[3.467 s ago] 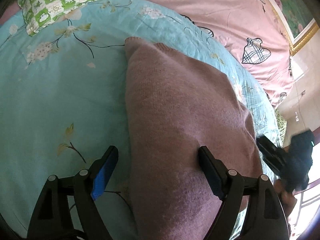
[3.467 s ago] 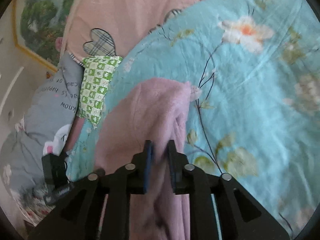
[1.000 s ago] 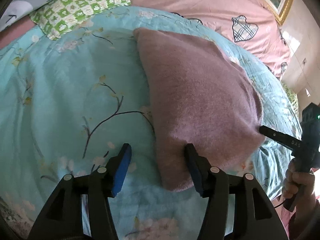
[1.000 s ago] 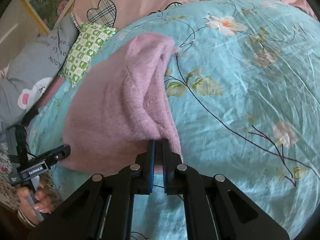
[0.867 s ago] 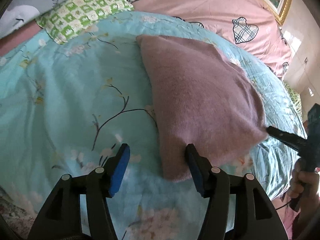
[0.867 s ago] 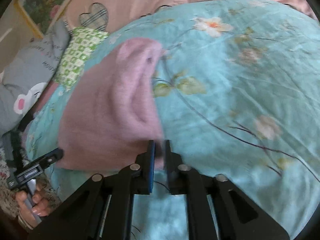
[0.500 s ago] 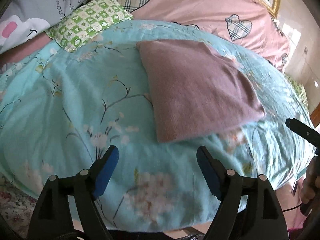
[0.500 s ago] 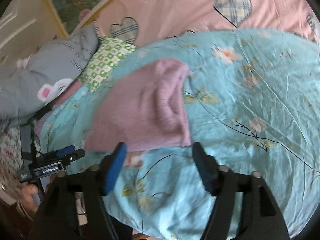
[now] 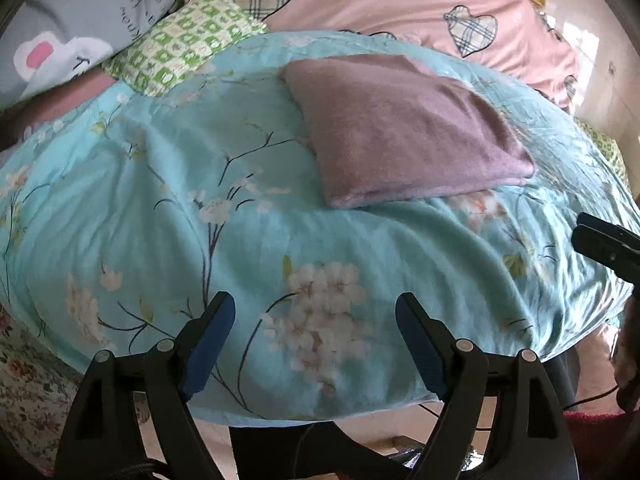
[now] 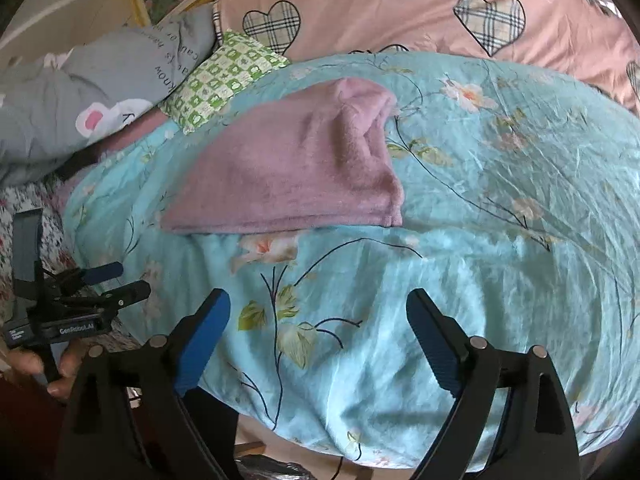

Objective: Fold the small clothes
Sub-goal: 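Release the sweater and pull both tools back from it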

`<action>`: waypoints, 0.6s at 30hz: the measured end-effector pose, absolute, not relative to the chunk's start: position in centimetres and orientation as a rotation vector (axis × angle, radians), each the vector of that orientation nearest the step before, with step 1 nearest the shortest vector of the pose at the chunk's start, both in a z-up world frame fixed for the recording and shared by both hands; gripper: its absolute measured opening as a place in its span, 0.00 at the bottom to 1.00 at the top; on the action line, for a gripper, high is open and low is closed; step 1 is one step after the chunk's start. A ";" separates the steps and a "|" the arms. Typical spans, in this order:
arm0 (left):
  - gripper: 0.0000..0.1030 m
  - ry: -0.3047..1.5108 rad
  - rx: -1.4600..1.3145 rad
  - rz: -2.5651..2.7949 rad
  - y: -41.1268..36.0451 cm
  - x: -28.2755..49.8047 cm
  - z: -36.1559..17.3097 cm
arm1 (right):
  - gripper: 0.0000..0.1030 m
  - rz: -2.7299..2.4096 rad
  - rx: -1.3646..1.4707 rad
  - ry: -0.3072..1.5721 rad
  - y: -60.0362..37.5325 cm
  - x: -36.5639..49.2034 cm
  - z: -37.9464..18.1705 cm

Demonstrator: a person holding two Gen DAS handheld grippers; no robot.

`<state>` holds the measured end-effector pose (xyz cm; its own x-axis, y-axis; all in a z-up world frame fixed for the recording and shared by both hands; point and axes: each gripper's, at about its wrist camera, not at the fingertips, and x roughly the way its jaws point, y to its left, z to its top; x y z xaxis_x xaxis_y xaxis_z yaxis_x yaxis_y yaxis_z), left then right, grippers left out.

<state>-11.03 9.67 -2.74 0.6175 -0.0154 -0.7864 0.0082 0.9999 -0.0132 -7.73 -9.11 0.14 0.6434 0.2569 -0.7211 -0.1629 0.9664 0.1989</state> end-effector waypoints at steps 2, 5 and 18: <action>0.82 0.893 0.004 -0.015 9.3 -11.1 -2.4 | 0.93 0.248 0.111 0.837 -8.9 -7.7 0.1; 0.83 0.893 0.012 -0.019 9.0 -10.6 -1.9 | 0.94 0.262 0.099 0.845 -8.6 -7.4 0.2; 0.85 0.911 0.073 0.037 9.4 -6.1 1.4 | 0.99 0.319 0.091 0.811 -8.2 -4.0 3.2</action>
<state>-6.08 9.43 1.38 0.6124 0.0634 -0.7880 -0.0011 0.9968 0.0794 -3.99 -8.15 3.19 0.6441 0.3142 -0.6975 -0.2447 0.9485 0.2013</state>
